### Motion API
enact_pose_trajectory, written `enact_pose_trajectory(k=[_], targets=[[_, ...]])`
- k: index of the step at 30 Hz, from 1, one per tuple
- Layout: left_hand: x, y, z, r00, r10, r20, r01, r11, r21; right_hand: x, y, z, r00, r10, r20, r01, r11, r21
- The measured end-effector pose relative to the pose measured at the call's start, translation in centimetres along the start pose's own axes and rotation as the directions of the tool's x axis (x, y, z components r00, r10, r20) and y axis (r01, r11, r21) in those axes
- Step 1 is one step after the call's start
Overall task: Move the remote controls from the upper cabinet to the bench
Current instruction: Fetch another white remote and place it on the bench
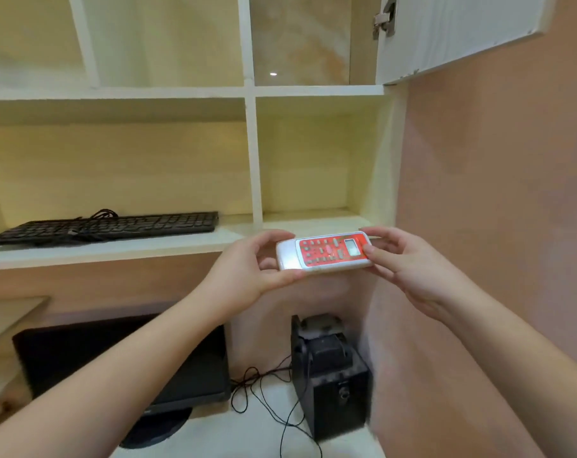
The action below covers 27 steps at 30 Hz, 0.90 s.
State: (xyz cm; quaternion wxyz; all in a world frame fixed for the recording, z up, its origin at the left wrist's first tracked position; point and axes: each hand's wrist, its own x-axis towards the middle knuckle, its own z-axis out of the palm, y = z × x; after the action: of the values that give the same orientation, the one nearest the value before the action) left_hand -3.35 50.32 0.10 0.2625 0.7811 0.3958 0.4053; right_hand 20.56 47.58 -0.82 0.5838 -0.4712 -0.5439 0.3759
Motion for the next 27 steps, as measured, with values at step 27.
enact_pose_trajectory(k=[27], targets=[[-18.3,1.7,13.9,0.707,0.245,0.663,0.023,0.929,-0.369,-37.9,3.1,0.9,0.634,0.233,-0.737,-0.199,0.97,0.136]])
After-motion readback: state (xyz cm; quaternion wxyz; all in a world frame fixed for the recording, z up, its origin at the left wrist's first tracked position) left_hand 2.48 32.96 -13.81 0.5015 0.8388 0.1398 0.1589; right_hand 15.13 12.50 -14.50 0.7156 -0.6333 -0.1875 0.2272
